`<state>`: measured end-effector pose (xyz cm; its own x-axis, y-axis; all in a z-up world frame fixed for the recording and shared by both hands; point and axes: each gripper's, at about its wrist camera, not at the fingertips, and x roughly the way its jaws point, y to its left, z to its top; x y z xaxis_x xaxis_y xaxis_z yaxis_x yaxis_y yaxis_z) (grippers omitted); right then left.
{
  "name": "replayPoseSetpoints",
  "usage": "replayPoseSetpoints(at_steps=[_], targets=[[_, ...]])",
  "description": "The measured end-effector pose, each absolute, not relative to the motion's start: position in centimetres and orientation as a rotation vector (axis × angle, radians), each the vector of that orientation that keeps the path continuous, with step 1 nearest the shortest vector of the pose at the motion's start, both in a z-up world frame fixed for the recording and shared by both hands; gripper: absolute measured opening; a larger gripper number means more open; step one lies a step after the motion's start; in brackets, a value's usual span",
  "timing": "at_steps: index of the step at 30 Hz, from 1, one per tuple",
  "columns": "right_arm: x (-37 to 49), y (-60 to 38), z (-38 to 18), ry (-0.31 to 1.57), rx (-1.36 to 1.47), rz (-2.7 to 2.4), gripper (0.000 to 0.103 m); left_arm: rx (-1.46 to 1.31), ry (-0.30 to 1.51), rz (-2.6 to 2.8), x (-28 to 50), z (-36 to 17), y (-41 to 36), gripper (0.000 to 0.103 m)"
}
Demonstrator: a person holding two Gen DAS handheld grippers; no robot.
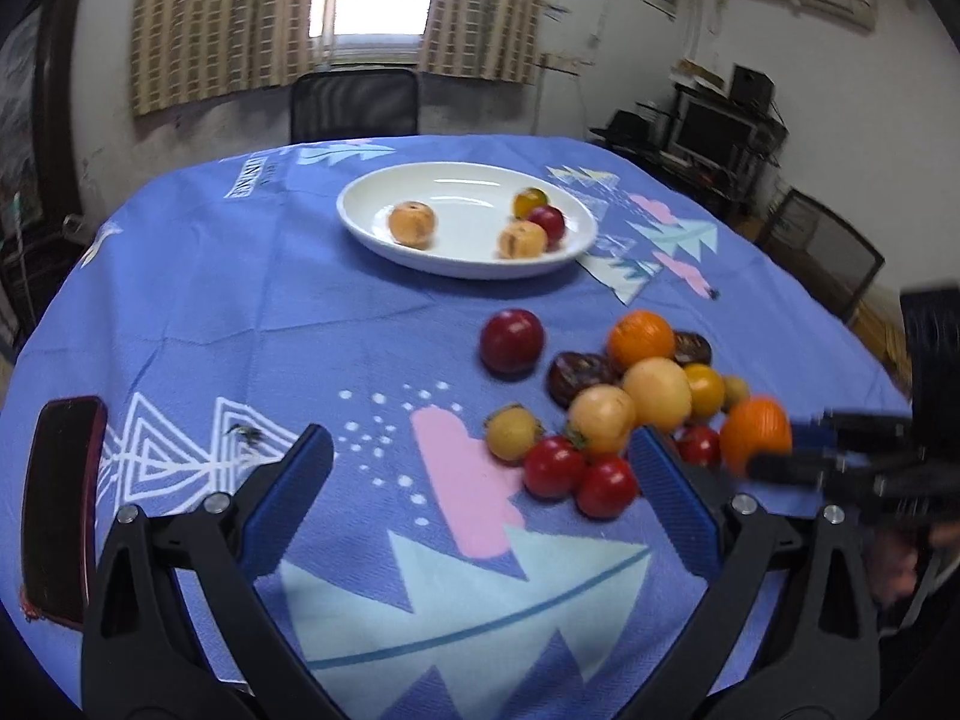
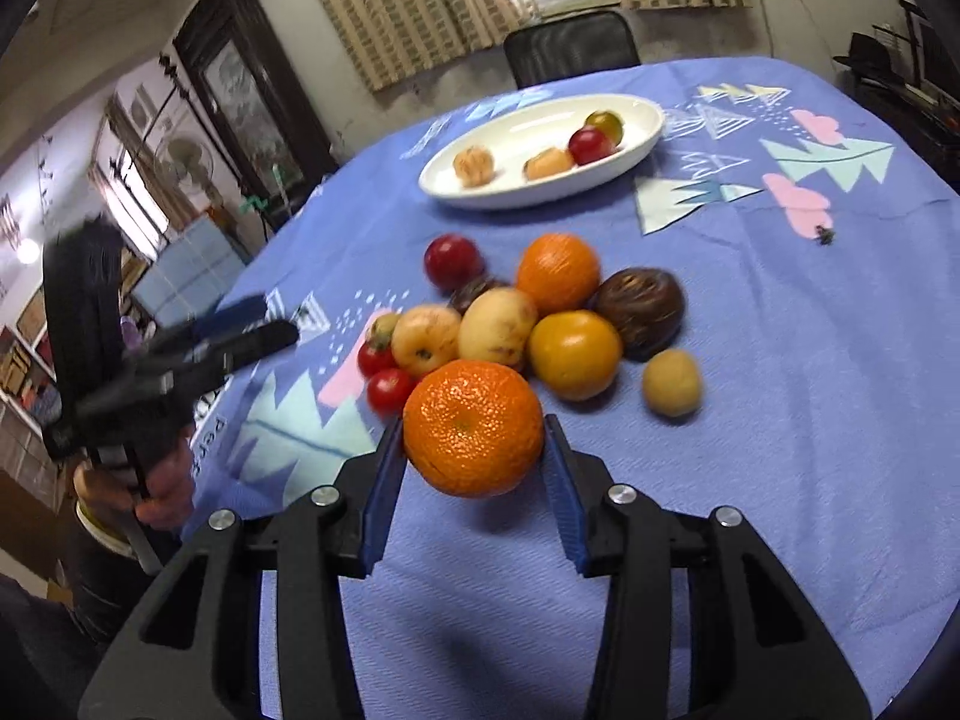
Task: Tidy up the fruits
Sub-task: 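Grasp the orange with the right tool while the left tool grasps a red cherry tomato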
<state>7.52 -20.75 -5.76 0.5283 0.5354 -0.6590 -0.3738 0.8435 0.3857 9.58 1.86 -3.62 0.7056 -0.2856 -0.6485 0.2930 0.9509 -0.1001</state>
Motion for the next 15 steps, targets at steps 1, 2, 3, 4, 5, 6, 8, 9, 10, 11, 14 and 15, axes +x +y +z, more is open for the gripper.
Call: replayPoseSetpoints(at_steps=[1, 2, 3, 4, 5, 6, 8, 9, 10, 11, 14, 15], targets=[[7.7, -21.5, -5.8, 0.837, 0.235, 0.539, 0.045, 0.040, 0.718, -0.330, 9.4, -3.8, 1.3, 0.100], [7.9, -21.9, -5.8, 0.827, 0.257, 0.534, 0.045, 0.059, 0.718, -0.333, 9.4, -4.0, 0.8, 0.098], [7.9, -22.3, -5.8, 0.820, 0.281, 0.533, 0.045, 0.076, 0.721, -0.343, 9.3, -4.3, 0.4, 0.092], [8.0, -22.8, -5.9, 0.810, 0.316, 0.543, 0.045, 0.079, 0.730, -0.357, 9.4, -4.5, 0.1, 0.089], [8.0, -23.1, -5.9, 0.802, 0.339, 0.550, 0.045, 0.073, 0.741, -0.368, 9.5, -4.7, 0.0, 0.082], [8.0, -23.3, -5.9, 0.794, 0.347, 0.552, 0.045, 0.058, 0.758, -0.379, 9.8, -4.9, 0.0, 0.078], [7.8, -23.2, -5.8, 0.785, 0.342, 0.547, 0.045, 0.041, 0.781, -0.383, 10.1, -5.3, 0.0, 0.072], [7.8, -23.2, -5.9, 0.784, 0.342, 0.546, 0.045, 0.037, 0.791, -0.390, 10.3, -5.5, 0.0, 0.068], [7.9, -23.1, -5.8, 0.787, 0.344, 0.549, 0.045, 0.032, 0.796, -0.396, 10.3, -5.6, 0.0, 0.067], [7.9, -23.1, -5.8, 0.788, 0.345, 0.550, 0.045, 0.028, 0.799, -0.402, 10.3, -5.7, 0.0, 0.065], [7.9, -23.1, -5.8, 0.785, 0.343, 0.551, 0.045, 0.034, 0.800, -0.405, 10.4, -5.8, -0.4, 0.063], [8.0, -23.1, -5.8, 0.787, 0.342, 0.555, 0.045, 0.035, 0.804, -0.405, 10.6, -6.0, -0.5, 0.062]])
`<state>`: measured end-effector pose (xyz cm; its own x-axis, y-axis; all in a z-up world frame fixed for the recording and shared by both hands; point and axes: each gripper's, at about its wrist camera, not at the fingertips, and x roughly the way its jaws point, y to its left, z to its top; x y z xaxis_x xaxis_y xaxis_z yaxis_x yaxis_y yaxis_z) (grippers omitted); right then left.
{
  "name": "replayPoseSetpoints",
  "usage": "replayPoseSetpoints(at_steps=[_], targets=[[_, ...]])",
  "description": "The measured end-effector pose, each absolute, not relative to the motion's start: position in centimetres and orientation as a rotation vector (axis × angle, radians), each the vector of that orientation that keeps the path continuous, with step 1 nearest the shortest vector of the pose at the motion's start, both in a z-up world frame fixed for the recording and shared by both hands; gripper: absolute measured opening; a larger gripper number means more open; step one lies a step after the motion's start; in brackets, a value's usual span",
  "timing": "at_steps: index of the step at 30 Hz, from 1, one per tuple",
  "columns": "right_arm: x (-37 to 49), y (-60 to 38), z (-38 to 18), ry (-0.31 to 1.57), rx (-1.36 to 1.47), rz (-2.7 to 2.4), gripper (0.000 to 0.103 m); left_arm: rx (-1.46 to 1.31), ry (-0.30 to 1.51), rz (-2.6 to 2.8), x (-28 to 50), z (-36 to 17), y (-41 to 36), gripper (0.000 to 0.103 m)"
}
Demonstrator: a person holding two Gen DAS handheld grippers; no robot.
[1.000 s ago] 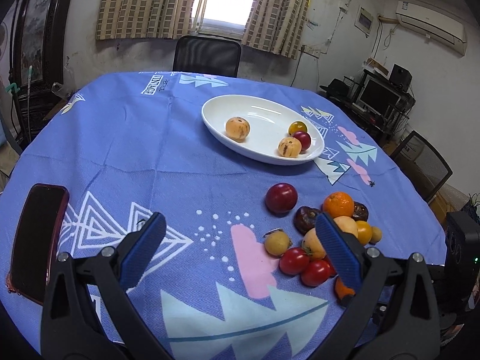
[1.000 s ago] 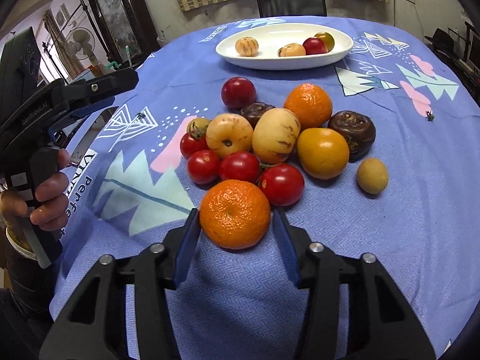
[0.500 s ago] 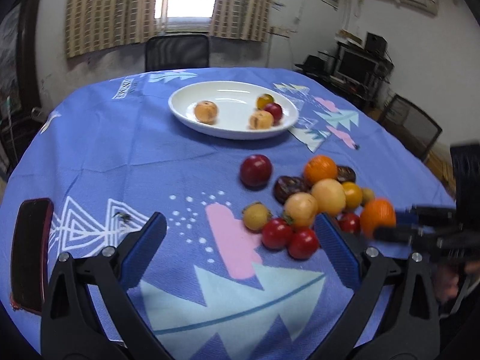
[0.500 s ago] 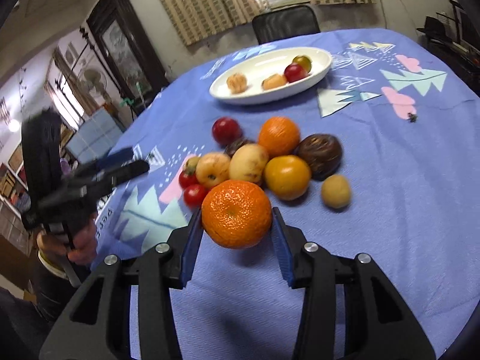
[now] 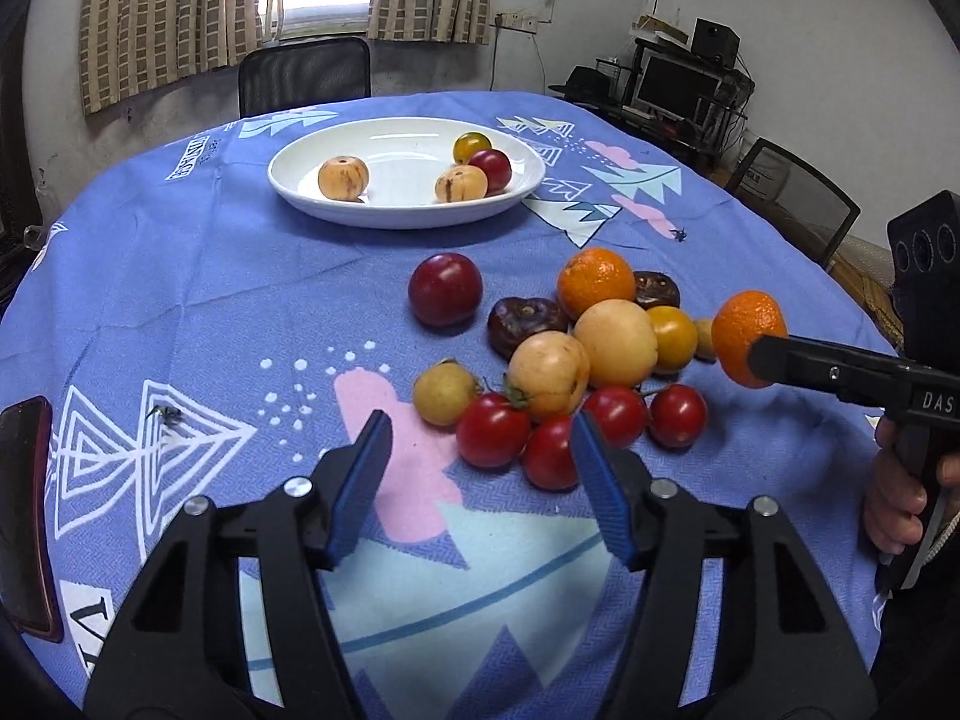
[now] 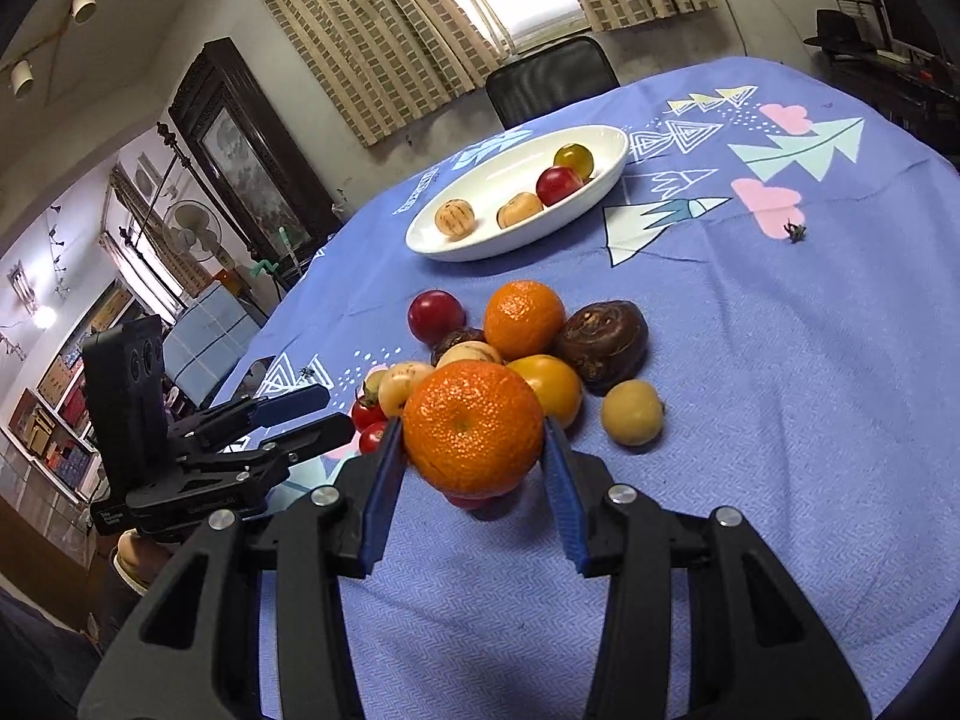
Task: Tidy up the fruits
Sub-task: 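Grasp the orange with the right tool while the left tool grasps a red cherry tomato, then carry the orange and cherry tomato to the white plate and release both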
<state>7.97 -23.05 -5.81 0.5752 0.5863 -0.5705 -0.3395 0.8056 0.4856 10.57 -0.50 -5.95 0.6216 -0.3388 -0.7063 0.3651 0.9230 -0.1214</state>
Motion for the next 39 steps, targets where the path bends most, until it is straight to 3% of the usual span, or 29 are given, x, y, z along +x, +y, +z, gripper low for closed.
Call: replayPoseSetpoints(at_steps=[10, 13, 15, 23, 39], targets=[[8.1, -23.1, -6.0, 0.800, 0.339, 0.562, 0.045, -0.053, 0.833, -0.380, 11.7, -6.4, 0.4, 0.057], [8.1, -23.1, -6.0, 0.807, 0.339, 0.564, 0.045, -0.069, 0.848, -0.389, 11.9, -6.7, 0.4, 0.046], [8.1, -23.0, -6.1, 0.808, 0.338, 0.564, 0.045, -0.068, 0.848, -0.416, 11.8, -6.7, 0.1, 0.033], [8.2, -23.1, -6.2, 0.811, 0.339, 0.561, 0.045, -0.032, 0.919, -0.417, 12.2, -8.1, -1.2, 0.033], [8.2, -23.1, -6.2, 0.812, 0.337, 0.556, 0.045, -0.013, 0.883, -0.411, 11.8, -7.6, -1.4, 0.030]])
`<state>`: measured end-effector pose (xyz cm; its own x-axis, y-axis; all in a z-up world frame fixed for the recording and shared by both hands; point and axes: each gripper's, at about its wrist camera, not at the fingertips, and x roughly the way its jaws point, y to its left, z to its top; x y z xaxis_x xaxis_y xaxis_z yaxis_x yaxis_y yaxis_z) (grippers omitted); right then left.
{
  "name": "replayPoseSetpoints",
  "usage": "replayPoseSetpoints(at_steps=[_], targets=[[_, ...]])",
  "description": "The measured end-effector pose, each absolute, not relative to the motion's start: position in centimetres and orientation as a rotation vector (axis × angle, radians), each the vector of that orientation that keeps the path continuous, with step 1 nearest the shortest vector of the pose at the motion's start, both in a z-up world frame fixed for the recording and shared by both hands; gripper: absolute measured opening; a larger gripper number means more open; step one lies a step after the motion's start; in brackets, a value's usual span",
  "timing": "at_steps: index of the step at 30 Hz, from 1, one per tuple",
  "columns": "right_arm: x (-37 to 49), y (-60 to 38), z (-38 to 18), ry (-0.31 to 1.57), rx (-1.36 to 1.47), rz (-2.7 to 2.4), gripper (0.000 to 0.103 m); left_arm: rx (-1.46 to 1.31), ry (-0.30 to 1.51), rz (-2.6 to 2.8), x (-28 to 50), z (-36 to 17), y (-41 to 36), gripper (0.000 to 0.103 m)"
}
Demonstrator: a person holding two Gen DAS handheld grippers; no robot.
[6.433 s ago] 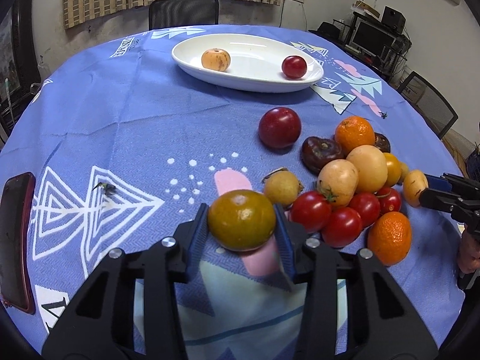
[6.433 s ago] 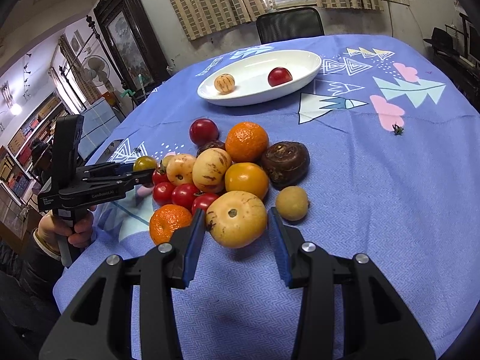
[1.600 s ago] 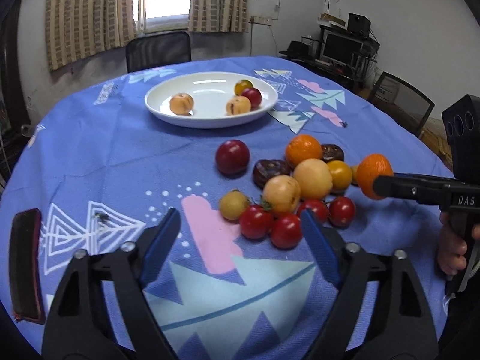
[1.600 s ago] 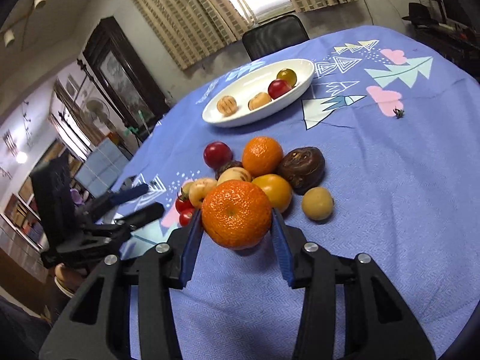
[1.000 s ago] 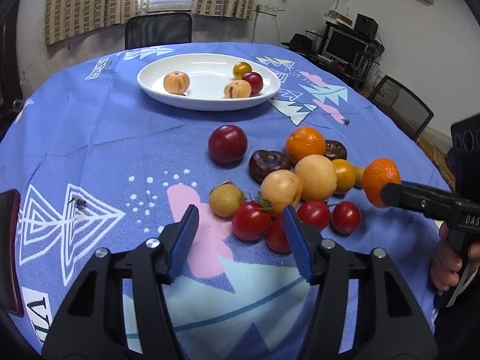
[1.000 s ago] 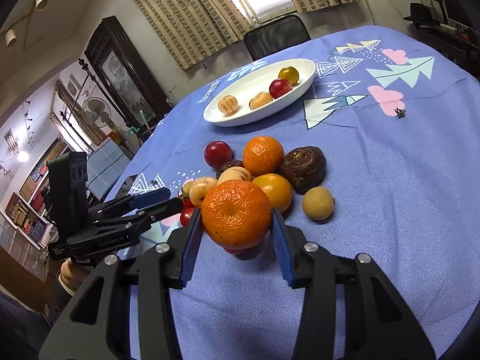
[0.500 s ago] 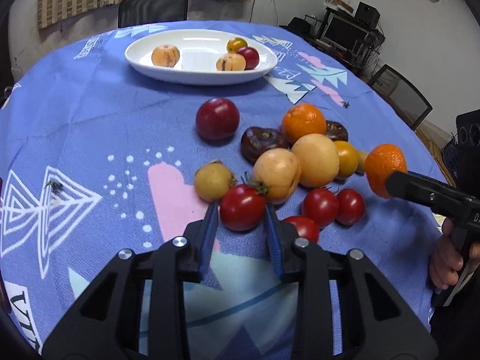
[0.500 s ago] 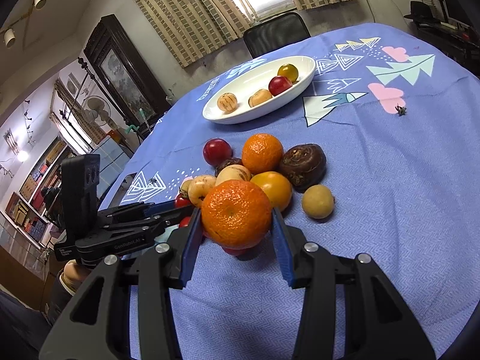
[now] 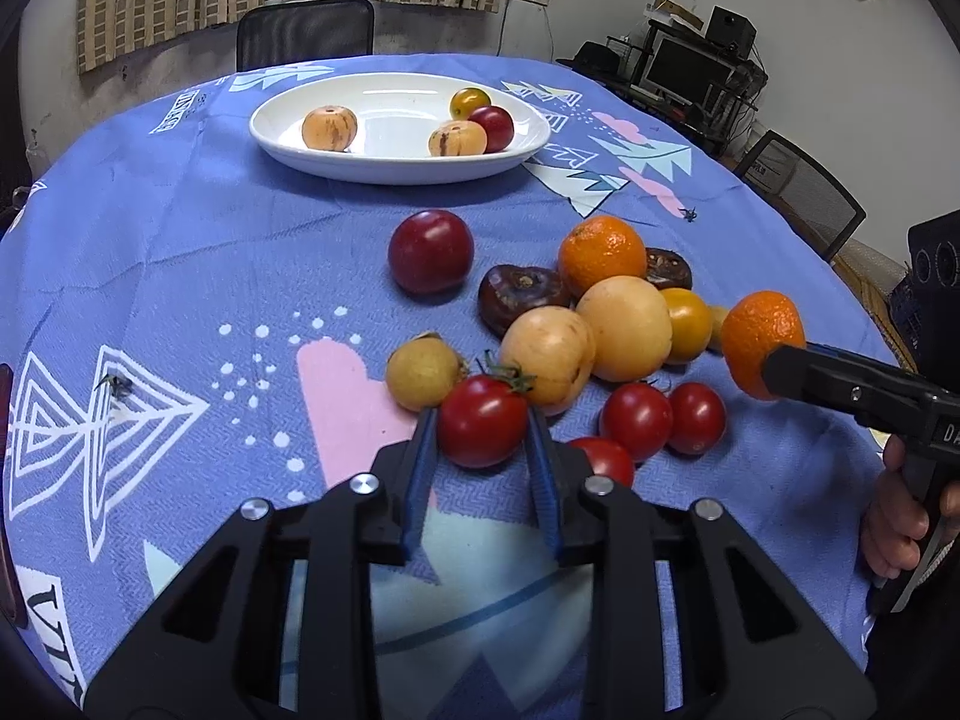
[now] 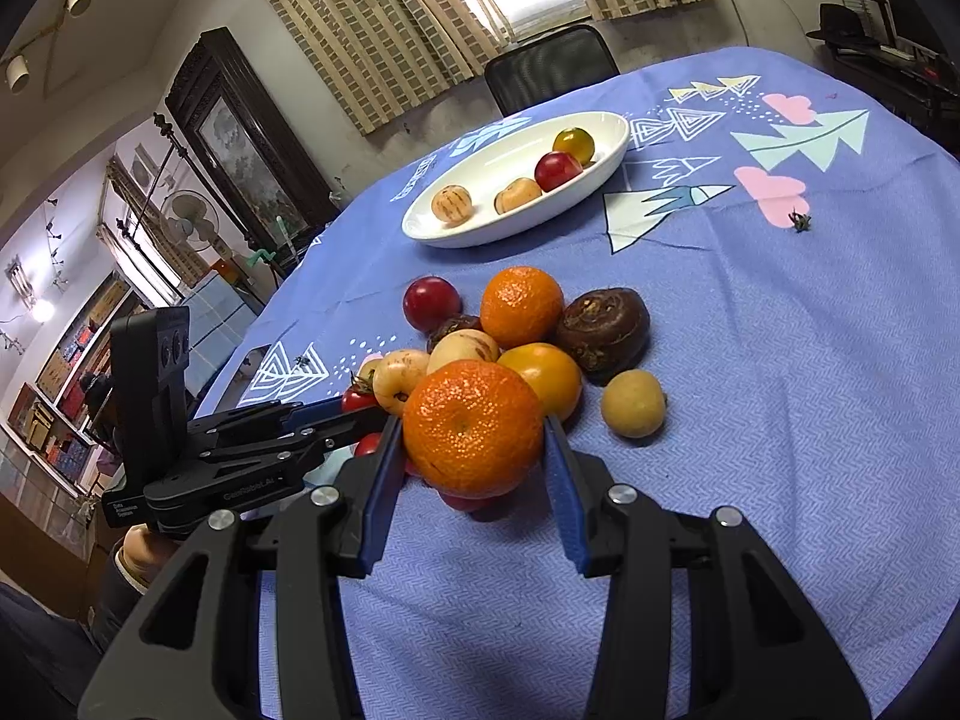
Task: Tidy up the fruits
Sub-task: 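Carry the orange and cherry tomato to the white plate and release both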
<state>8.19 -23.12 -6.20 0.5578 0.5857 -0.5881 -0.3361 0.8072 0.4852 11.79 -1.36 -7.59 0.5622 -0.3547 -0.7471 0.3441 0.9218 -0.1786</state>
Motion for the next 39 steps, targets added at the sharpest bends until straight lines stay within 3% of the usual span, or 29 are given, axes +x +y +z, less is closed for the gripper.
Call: replayPoseSetpoints(at_steps=[14, 22, 39], targets=[[8.0, -23.2, -5.4, 0.799, 0.314, 0.570, 0.045, -0.062, 0.799, -0.414, 9.9, -4.8, -0.3, 0.030], [9.7, -23.9, -2.0, 0.809, 0.238, 0.613, 0.045, -0.034, 0.792, -0.434, 11.4, -1.8, 0.4, 0.030], [29.2, -20.8, -1.1, 0.823, 0.156, 0.482, 0.045, -0.028, 0.793, -0.307, 30.5, 0.7, -1.0, 0.030]])
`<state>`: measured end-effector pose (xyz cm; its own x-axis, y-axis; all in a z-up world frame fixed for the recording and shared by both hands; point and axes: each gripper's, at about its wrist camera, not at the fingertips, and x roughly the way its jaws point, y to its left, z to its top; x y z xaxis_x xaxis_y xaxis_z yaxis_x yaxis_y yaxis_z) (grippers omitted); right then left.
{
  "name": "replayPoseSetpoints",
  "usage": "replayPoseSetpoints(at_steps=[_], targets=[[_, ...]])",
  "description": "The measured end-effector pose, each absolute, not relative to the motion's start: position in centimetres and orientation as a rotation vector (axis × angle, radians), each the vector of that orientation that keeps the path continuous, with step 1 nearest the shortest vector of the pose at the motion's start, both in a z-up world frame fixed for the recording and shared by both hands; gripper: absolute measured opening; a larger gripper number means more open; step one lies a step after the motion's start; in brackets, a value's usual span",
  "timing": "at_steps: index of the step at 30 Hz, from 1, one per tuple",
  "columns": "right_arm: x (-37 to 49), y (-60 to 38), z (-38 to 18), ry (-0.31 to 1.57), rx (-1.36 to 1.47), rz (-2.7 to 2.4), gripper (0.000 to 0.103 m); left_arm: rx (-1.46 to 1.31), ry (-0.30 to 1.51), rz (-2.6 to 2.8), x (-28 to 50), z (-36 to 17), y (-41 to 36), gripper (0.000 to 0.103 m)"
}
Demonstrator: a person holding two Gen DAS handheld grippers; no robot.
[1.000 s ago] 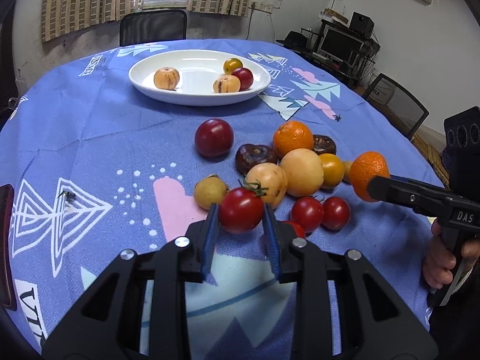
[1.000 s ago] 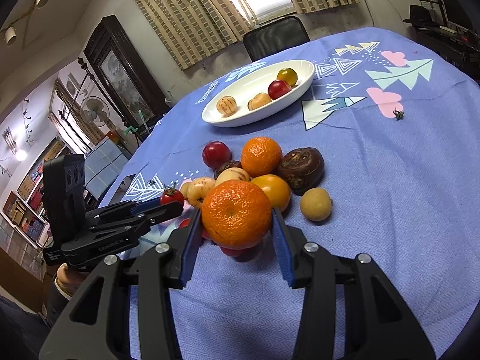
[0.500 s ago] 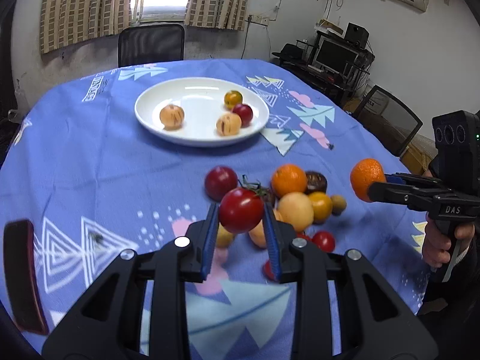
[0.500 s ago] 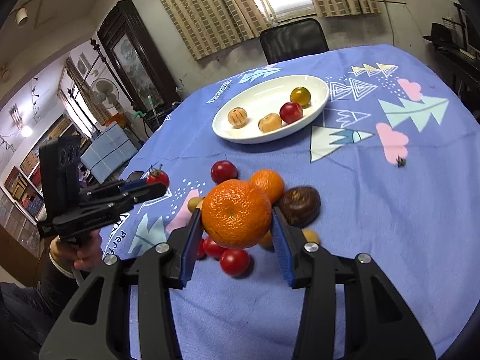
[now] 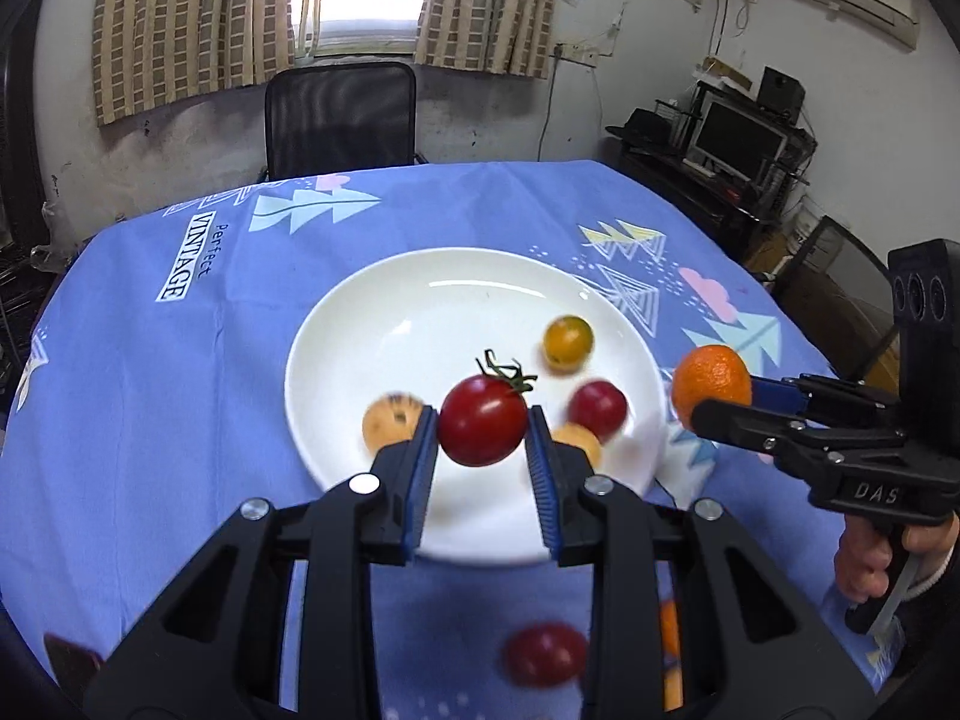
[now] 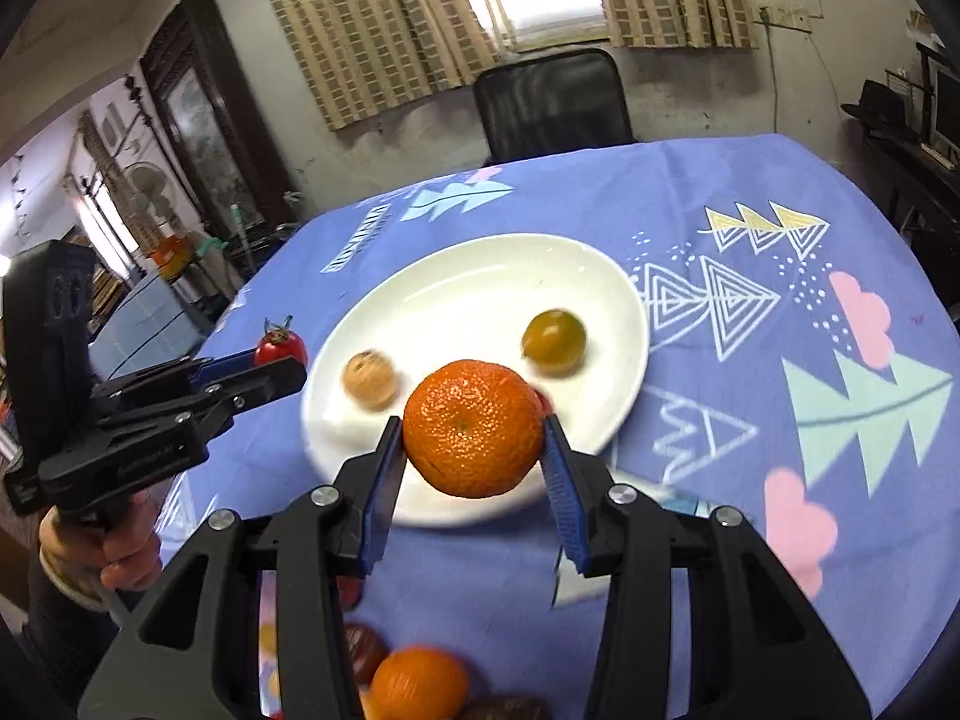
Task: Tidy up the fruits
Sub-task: 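Carry the orange and cherry tomato to the white plate and release both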
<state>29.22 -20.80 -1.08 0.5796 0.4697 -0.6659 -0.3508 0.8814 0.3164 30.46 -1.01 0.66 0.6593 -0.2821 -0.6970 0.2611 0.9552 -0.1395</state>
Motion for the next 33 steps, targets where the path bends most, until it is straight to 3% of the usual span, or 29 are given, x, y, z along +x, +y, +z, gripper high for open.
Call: replayPoseSetpoints(at_steps=[11, 13, 14, 17, 21, 26, 33], targets=[[35.2, -20.5, -3.8, 0.883, 0.179, 0.399, 0.047, -0.012, 0.883, -0.270, 37.2, -2.2, -3.5, 0.030], [35.5, -20.5, -3.7, 0.883, 0.179, 0.393, 0.047, -0.019, 0.890, -0.251, 37.6, -2.5, -3.3, 0.039], [35.5, -20.5, -3.6, 0.885, 0.182, 0.397, 0.048, -0.023, 0.887, -0.241, 37.5, -2.6, -3.1, 0.049], [35.0, -20.6, -2.9, 0.884, 0.194, 0.408, 0.051, -0.046, 0.872, -0.226, 36.9, -1.8, -2.3, 0.056], [32.7, -21.1, -1.0, 0.855, 0.197, 0.440, 0.056, -0.055, 0.797, -0.208, 34.1, 0.8, -1.1, 0.084], [27.3, -21.9, 2.1, 0.750, 0.152, 0.477, 0.066, -0.084, 0.730, -0.237, 28.3, 3.4, 0.2, 0.095], [19.8, -23.7, 2.1, 0.716, 0.099, 0.458, 0.068, -0.028, 0.654, -0.256, 18.6, 3.7, 0.2, 0.101]])
